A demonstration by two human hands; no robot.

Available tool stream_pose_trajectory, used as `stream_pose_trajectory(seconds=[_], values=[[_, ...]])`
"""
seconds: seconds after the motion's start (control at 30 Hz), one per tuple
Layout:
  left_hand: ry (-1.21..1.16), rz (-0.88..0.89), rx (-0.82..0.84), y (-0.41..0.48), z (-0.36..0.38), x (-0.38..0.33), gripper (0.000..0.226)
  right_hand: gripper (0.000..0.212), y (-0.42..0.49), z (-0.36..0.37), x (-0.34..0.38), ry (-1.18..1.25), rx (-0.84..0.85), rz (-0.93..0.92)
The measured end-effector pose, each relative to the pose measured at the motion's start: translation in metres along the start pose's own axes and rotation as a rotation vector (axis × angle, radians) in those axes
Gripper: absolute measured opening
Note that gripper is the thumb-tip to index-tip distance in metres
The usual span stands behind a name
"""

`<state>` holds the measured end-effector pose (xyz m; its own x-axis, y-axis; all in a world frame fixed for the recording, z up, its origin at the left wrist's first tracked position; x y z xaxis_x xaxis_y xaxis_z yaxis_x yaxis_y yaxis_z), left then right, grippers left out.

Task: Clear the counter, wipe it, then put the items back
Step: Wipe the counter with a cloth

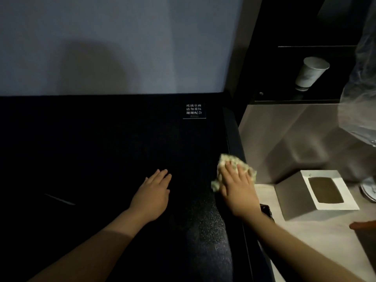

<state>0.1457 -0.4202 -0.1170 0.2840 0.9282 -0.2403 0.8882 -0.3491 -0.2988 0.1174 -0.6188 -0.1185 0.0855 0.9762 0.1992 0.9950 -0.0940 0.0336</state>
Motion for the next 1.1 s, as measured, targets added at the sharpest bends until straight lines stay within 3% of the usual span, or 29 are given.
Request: stream_pose_trajectory(seconds=[0.13,0.23,0.3,0.4,0.5,0.57,0.67,0.8,0.83,0.97,1.03,1.1], values=[[0.029,0.021,-0.017,-0.014,0.004,-0.005,0.052,0.051,-0.079,0.007,0.012,0.036,-0.019,-0.192],[0.032,0.039,-0.027,-0.023,0.010,-0.011,0.052,0.051,-0.056,0.001,0.004,-0.034,-0.034,-0.252],[0.023,0.020,-0.044,-0.024,0.010,-0.011,0.052,0.060,-0.020,0.000,-0.001,-0.034,0.034,-0.199],[0.047,-0.022,-0.032,-0.026,0.013,-0.011,0.056,0.056,-0.002,0.006,-0.006,0.002,0.072,-0.045],[0.129,-0.012,-0.025,-0.035,0.017,-0.011,0.077,0.054,-0.058,0.001,0.005,-0.005,-0.030,-0.160],[0.138,0.036,-0.032,-0.046,0.020,-0.013,0.102,0.054,-0.101,0.007,0.002,-0.002,-0.003,-0.233],[0.100,0.023,0.012,-0.063,0.032,-0.005,0.113,0.052,-0.103,0.006,-0.015,-0.032,0.063,-0.241],[0.103,0.019,0.015,-0.081,0.037,0.006,0.114,0.084,-0.063,-0.003,-0.017,-0.100,-0.005,-0.101],[0.114,0.031,0.016,-0.088,0.039,0.008,0.116,0.084,-0.065,-0.001,-0.014,-0.103,0.054,-0.030],[0.118,0.053,0.015,-0.114,0.048,0.017,0.123,0.056,-0.142,0.005,0.008,-0.098,0.034,-0.084],[0.125,0.073,0.028,-0.127,0.051,0.017,0.117,0.053,-0.179,0.012,0.004,-0.112,0.076,-0.149],[0.135,0.081,0.028,-0.137,0.054,0.019,0.115,0.057,-0.177,0.005,-0.004,-0.137,0.071,-0.085]])
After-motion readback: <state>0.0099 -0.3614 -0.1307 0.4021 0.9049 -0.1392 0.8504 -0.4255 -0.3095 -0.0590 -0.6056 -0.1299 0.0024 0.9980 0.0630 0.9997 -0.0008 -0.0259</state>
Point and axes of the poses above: each hand's wrist, its own y-axis towards the middle knuckle, its own z-axis out of the palm, x = y × z, the point moved 10 cm from there along y, towards the middle knuckle, and after that the axes turned 8 degrees about -x, right-handed, at the moved point
